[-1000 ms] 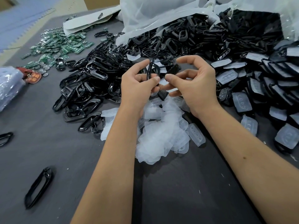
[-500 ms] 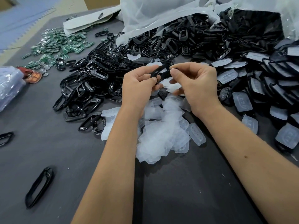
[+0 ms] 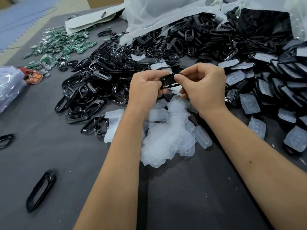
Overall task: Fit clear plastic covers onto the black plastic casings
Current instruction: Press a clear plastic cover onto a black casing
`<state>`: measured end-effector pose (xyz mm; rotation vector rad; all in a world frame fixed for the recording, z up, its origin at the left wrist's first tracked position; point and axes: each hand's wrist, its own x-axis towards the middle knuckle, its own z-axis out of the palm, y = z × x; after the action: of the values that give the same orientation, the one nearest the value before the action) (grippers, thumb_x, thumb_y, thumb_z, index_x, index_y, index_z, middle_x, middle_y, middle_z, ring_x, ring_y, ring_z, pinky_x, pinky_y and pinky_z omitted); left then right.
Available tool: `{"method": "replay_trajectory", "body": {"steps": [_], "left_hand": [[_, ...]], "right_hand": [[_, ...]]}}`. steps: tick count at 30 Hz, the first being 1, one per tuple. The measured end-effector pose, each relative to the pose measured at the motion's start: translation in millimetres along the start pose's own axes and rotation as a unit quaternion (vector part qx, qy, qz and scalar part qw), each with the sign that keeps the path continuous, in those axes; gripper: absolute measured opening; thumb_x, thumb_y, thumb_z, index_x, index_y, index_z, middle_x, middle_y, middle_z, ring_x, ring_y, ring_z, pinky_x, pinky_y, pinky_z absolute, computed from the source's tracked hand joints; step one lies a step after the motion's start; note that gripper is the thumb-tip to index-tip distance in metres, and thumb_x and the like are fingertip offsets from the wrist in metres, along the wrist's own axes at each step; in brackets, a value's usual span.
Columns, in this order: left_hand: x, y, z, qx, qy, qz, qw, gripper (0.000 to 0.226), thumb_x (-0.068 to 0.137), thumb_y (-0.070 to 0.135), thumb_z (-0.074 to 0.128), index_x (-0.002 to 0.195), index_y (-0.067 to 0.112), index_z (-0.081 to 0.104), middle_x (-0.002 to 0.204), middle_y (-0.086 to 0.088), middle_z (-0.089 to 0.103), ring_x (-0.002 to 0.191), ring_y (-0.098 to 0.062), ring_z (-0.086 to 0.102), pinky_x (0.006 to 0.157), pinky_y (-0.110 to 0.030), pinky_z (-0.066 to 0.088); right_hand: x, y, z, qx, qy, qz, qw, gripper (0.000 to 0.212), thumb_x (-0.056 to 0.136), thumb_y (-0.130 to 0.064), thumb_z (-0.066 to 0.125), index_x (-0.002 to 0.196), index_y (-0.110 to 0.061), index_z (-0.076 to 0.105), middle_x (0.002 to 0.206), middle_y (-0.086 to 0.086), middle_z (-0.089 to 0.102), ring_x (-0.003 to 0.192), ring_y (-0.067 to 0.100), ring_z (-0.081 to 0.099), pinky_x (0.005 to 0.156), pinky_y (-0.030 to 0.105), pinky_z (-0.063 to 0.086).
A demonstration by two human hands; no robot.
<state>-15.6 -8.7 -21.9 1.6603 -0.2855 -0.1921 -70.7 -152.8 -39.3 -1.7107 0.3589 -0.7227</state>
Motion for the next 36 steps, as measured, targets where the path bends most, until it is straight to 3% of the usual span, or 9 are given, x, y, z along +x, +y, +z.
{"method": "replay_trajectory", "body": {"steps": [3,9,12,16,21,24,27,33,36], "left_hand": [[0,0,0,-0.006,-0.001,-0.001,1.0,0.048,0.091,-0.014,0.043,0.104,0.013,0.08,0.087,-0.005,0.073,0.059,-0.012,0.068,0.061,-0.02,0.053],[-1,1,-1,-0.014,-0.005,0.003,1.0,0.05,0.091,-0.014,0.044,0.098,0.019,0.08,0.072,0.008,0.074,0.061,-0.013,0.069,0.061,-0.018,0.052],[-1,1,-1,-0.015,-0.008,0.01,1.0,0.044,0.092,-0.012,0.049,0.098,0.018,0.08,0.078,0.002,0.074,0.059,-0.012,0.069,0.061,-0.018,0.053],[-2,-1,0,0.036,-0.004,0.051,0.998,0.024,0.089,-0.004,0.07,0.101,0.015,0.079,0.072,0.005,0.075,0.062,-0.012,0.071,0.063,-0.02,0.054],[-2,-2,-3,-0.001,-0.003,0.043,0.999,0.024,0.088,-0.007,0.071,0.096,0.014,0.078,0.07,0.004,0.075,0.06,-0.011,0.069,0.062,-0.022,0.056],[-1,-2,-7,-0.031,-0.019,0.042,0.998,0.026,0.089,-0.007,0.071,0.096,0.016,0.078,0.071,0.003,0.074,0.061,-0.013,0.067,0.065,-0.029,0.055],[-1,-2,-7,-0.038,-0.031,0.047,0.998,0.024,0.088,-0.009,0.07,0.098,0.012,0.077,0.07,0.003,0.073,0.059,-0.012,0.064,0.059,-0.021,0.051],[-2,-3,-3,-0.022,-0.004,0.07,0.997,0.025,0.082,-0.011,0.074,0.088,0.013,0.077,0.075,-0.006,0.073,0.065,-0.018,0.064,0.063,-0.029,0.055],[-1,-2,0,-0.02,0.06,0.075,0.995,0.024,0.083,-0.01,0.073,0.09,0.012,0.077,0.071,-0.006,0.069,0.061,-0.016,0.061,0.06,-0.03,0.054]], "right_hand": [[1,0,-1,0.024,-0.008,0.019,0.999,0.012,0.082,-0.016,0.087,0.08,-0.013,0.075,0.064,0.003,0.073,0.049,0.019,0.068,0.045,0.028,0.054],[1,-2,-1,0.032,-0.018,0.028,0.999,0.014,0.08,-0.016,0.087,0.078,-0.013,0.075,0.062,0.004,0.072,0.046,0.017,0.066,0.044,0.025,0.051],[0,-3,0,0.006,-0.008,0.026,1.0,0.016,0.08,-0.018,0.089,0.076,-0.013,0.074,0.06,0.001,0.072,0.045,0.016,0.067,0.043,0.026,0.051],[-2,-3,2,-0.024,0.002,0.02,0.999,0.017,0.079,-0.02,0.089,0.075,-0.016,0.072,0.061,-0.001,0.072,0.046,0.017,0.069,0.044,0.03,0.054],[2,-4,-1,-0.064,-0.013,0.018,0.998,0.024,0.075,-0.029,0.091,0.08,-0.017,0.071,0.069,0.0,0.073,0.057,0.02,0.071,0.054,0.039,0.06],[6,-7,-6,0.024,-0.065,0.081,0.994,0.027,0.079,-0.02,0.091,0.093,-0.011,0.069,0.073,0.004,0.073,0.06,0.022,0.073,0.049,0.031,0.056],[7,-11,-9,0.093,-0.121,0.112,0.982,0.016,0.084,-0.006,0.085,0.09,-0.002,0.07,0.068,0.007,0.073,0.054,0.02,0.07,0.048,0.026,0.055],[5,-17,-7,-0.046,-0.101,0.013,0.994,0.022,0.083,-0.016,0.088,0.088,-0.006,0.07,0.067,0.007,0.073,0.051,0.02,0.071,0.047,0.031,0.058],[3,-17,-7,-0.173,-0.062,-0.088,0.979,0.036,0.078,-0.031,0.091,0.093,-0.013,0.064,0.068,-0.001,0.071,0.056,0.008,0.067,0.062,0.024,0.055]]}}
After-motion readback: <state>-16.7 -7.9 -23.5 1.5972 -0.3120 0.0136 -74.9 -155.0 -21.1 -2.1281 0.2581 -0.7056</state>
